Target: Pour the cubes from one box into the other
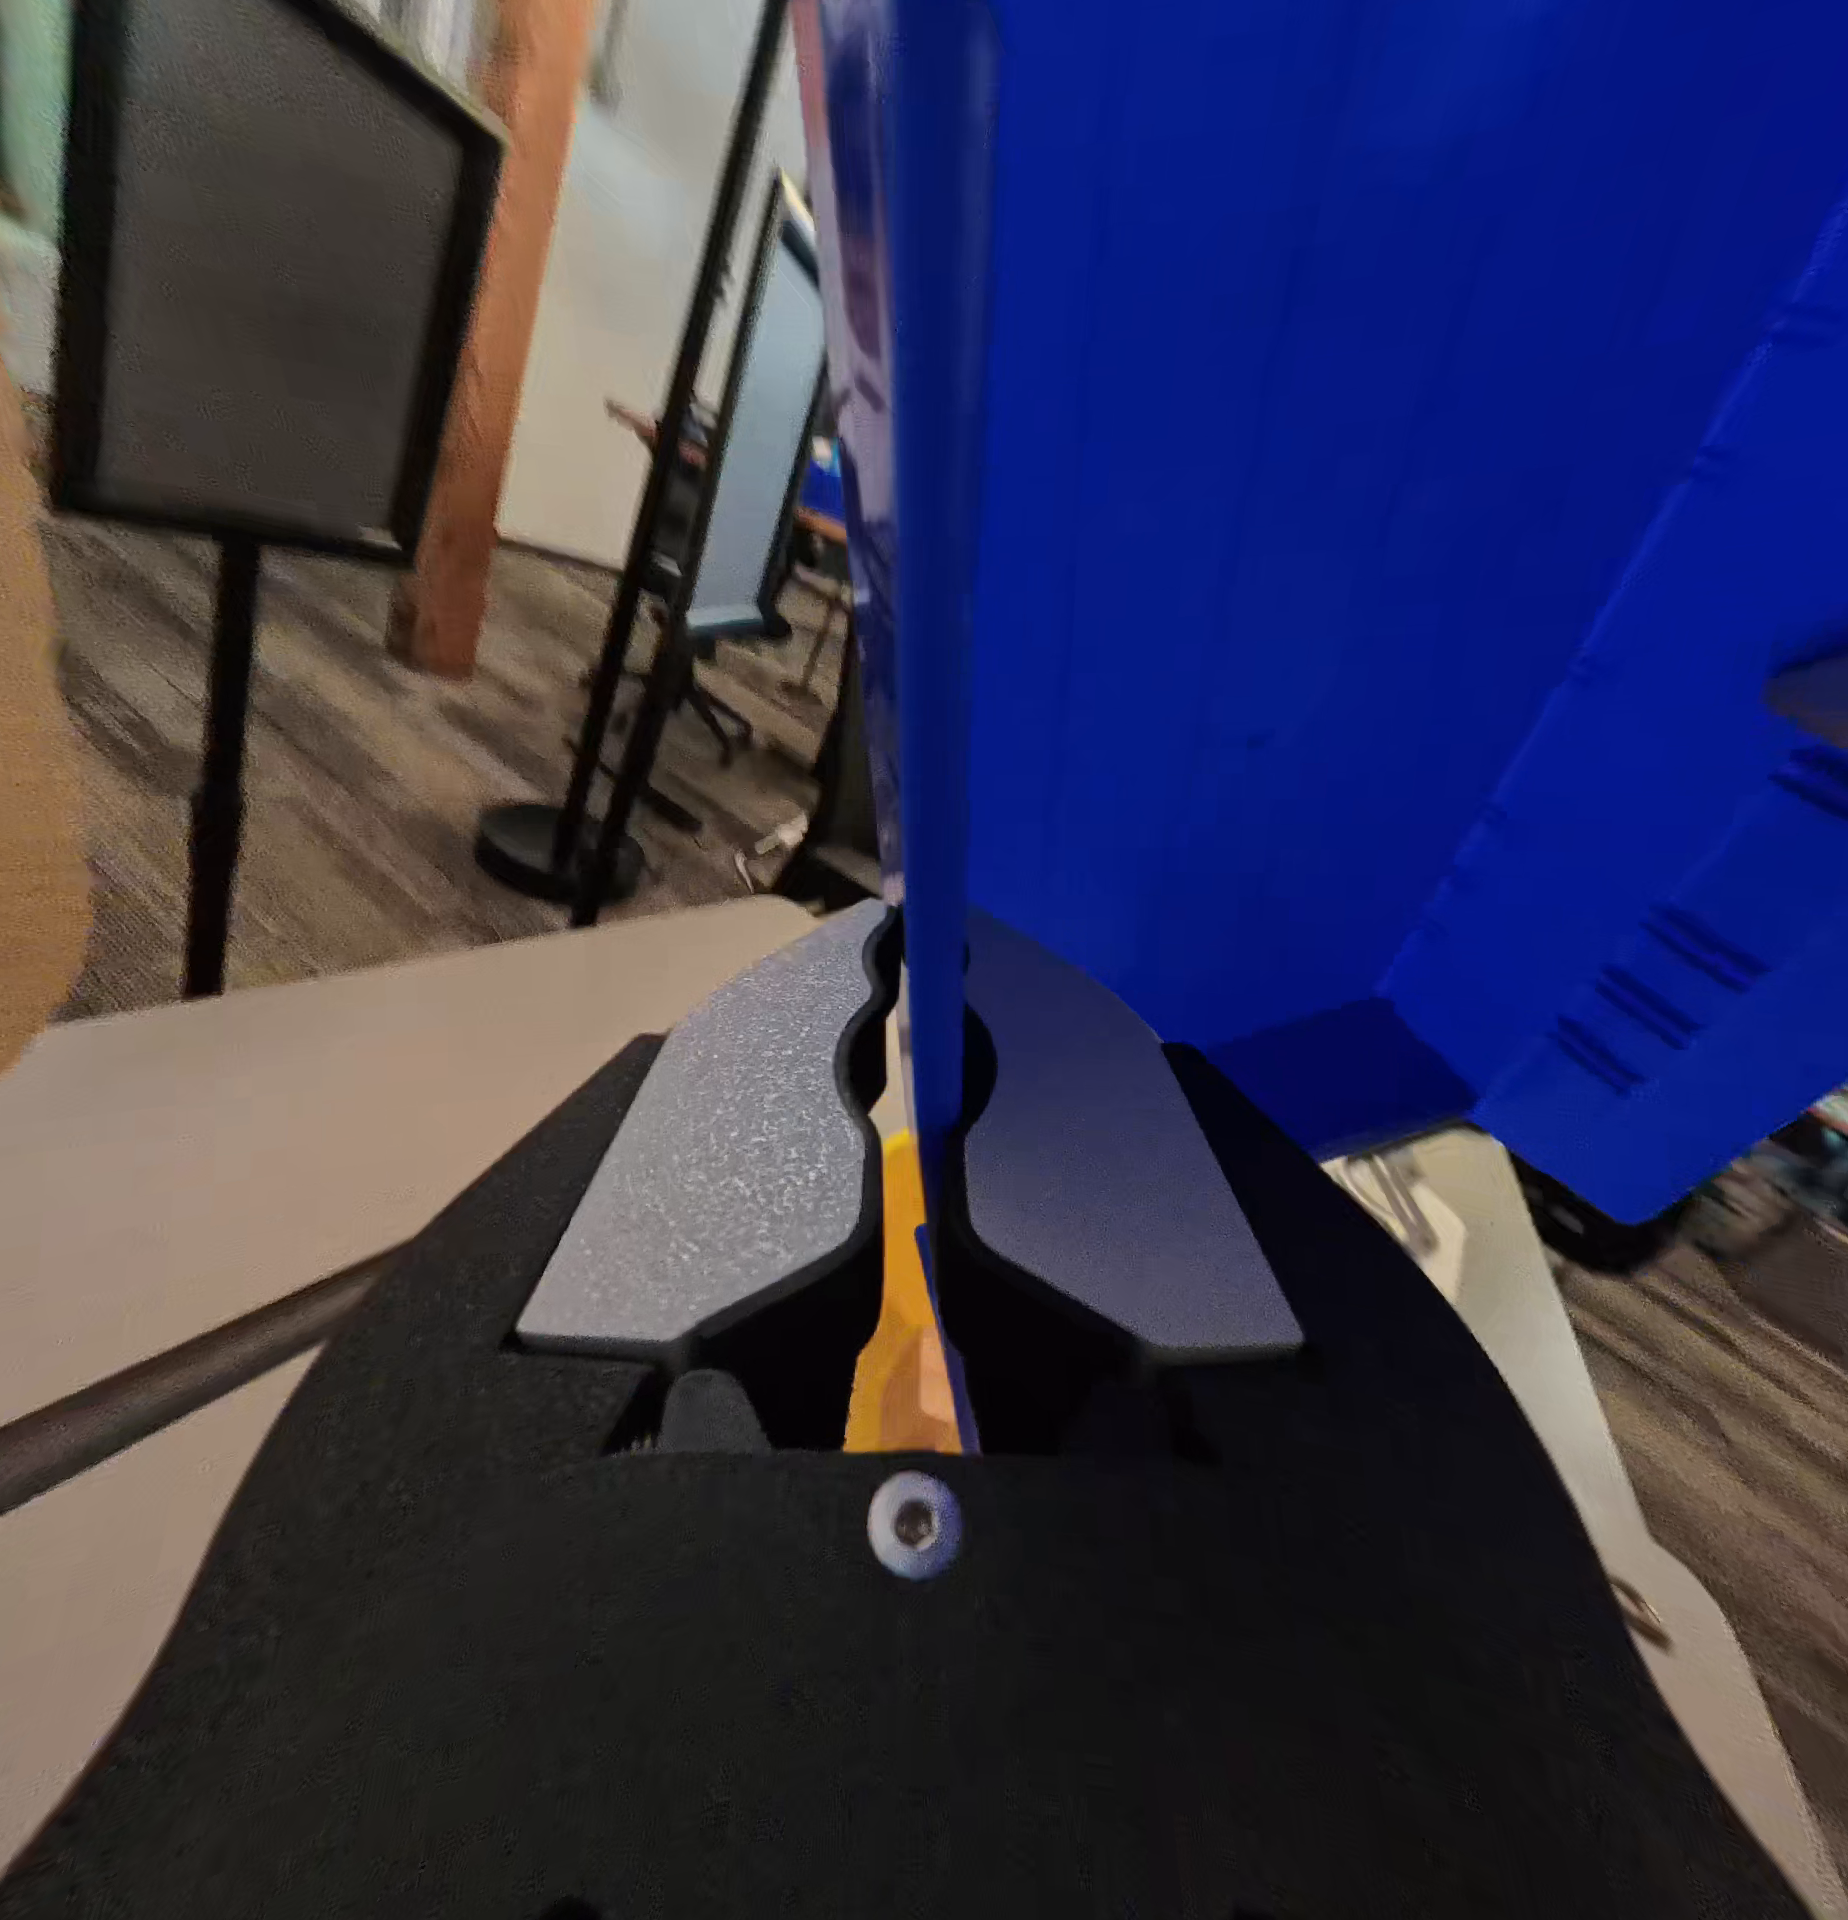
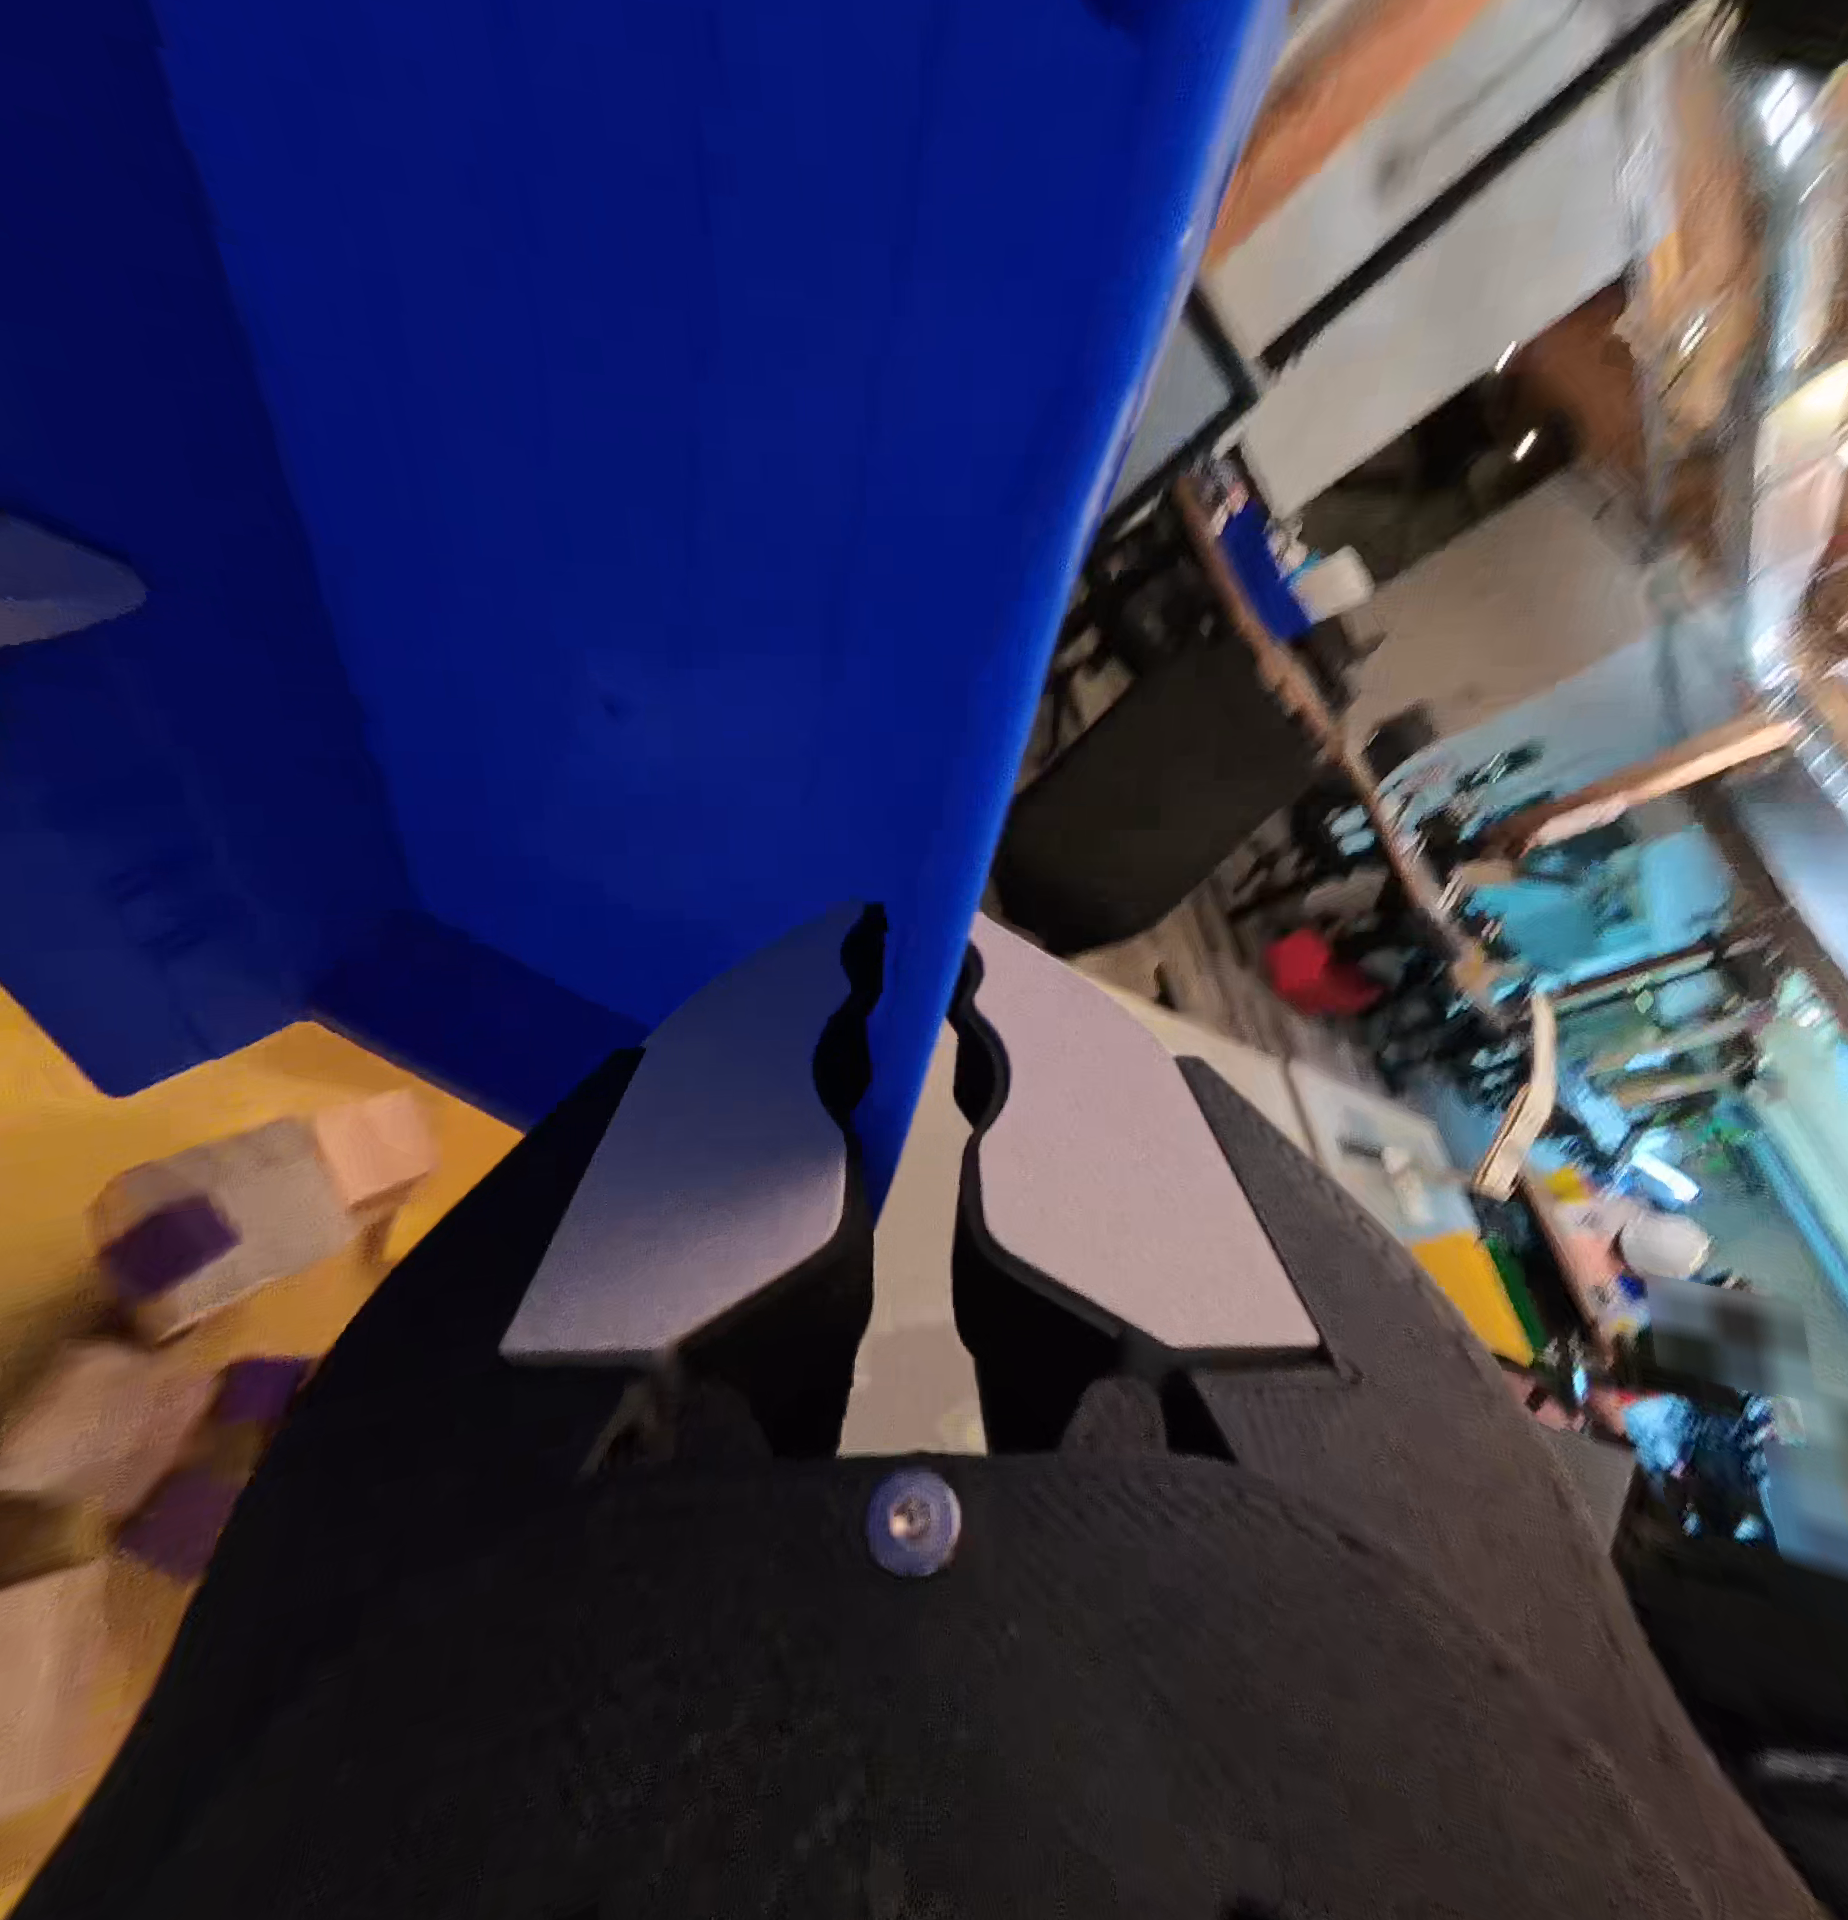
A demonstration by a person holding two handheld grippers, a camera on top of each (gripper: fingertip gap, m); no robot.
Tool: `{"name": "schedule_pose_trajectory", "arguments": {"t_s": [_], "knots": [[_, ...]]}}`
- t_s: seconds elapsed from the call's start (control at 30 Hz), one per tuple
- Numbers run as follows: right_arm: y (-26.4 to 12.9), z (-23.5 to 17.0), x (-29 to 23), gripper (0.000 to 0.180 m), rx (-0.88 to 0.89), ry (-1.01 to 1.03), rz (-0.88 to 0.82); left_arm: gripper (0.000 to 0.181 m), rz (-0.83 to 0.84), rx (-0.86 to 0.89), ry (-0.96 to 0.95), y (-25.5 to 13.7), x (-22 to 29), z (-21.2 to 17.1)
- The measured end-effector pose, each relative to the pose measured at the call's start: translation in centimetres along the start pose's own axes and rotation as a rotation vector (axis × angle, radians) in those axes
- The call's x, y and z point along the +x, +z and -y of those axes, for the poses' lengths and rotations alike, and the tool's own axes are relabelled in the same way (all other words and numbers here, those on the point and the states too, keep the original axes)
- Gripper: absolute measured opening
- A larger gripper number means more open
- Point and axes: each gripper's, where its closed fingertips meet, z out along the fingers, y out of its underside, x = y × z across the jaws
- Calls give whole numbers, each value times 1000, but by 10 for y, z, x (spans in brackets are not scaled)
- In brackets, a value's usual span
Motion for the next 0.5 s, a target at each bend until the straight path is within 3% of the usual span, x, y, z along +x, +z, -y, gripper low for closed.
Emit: {"name": "schedule_pose_trajectory", "arguments": {"t_s": [0.13,0.3,0.4,0.5], "knots": [[17,-14,-4,14,-66,8,30,5,44,-60,-87,-1,-1,-5],[3,-2,9,33,54,-104,-60,5,-30,-36,-149,-10,23,6],[3,-5,23,20,-10,-61,-88,9,-22,-98,-220,-7,34,1],[9,-9,48,14,-70,-34,-69,22,-136,-116,-242,-6,61,2]]}}
